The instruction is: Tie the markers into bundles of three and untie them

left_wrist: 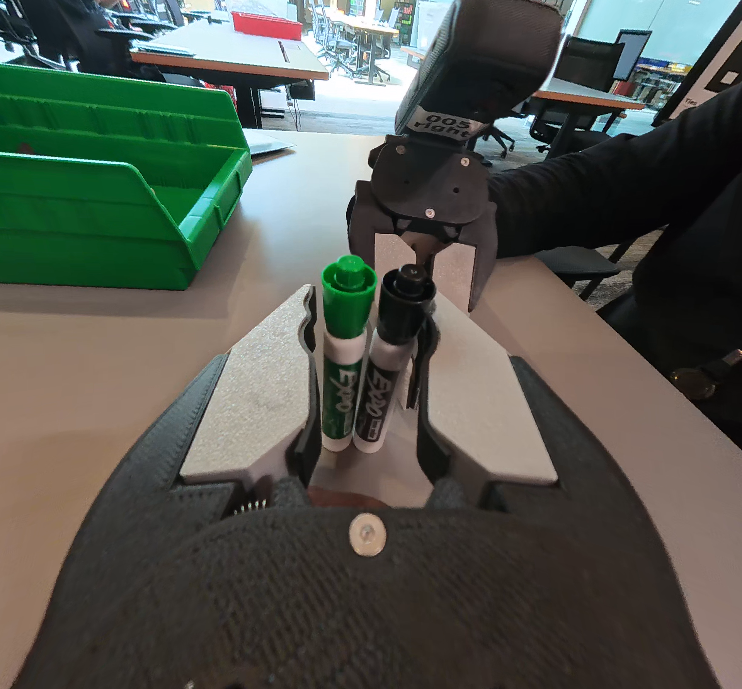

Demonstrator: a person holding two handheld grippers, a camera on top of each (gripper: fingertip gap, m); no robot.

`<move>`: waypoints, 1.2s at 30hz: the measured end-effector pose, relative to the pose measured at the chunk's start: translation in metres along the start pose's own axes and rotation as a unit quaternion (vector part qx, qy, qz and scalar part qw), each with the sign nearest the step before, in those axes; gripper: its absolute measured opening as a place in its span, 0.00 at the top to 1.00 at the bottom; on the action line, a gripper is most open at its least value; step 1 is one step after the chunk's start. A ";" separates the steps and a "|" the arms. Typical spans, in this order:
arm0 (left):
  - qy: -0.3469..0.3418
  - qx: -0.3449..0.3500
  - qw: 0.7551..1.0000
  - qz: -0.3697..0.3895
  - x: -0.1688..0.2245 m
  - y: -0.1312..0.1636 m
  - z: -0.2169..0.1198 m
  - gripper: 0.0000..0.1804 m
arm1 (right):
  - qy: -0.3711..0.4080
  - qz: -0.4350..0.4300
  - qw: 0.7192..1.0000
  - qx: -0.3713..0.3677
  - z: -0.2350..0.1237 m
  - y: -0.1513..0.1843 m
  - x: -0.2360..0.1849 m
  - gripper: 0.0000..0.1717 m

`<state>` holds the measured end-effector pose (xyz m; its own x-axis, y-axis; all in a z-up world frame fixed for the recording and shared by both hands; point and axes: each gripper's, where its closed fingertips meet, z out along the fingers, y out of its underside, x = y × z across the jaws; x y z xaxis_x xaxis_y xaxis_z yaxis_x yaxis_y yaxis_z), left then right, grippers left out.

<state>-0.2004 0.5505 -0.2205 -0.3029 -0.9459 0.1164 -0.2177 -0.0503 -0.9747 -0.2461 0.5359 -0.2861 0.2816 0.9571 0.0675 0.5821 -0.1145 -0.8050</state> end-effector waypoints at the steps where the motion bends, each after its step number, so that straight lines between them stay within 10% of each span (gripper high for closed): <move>1: 0.000 -0.001 1.000 0.001 0.000 0.000 0.000 0.72 | 0.001 -0.001 1.000 0.001 0.000 0.000 0.000 1.00; 36: 0.001 0.005 1.000 -0.007 0.002 0.000 -0.003 0.80 | 0.003 -0.011 1.000 -0.010 0.002 0.002 -0.002 1.00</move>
<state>-0.2040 0.5501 -0.2194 -0.3013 -0.9446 0.1300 -0.2133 -0.0661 -0.9748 -0.2470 0.5345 -0.2895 0.2729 0.9579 0.0891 0.6030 -0.0982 -0.7917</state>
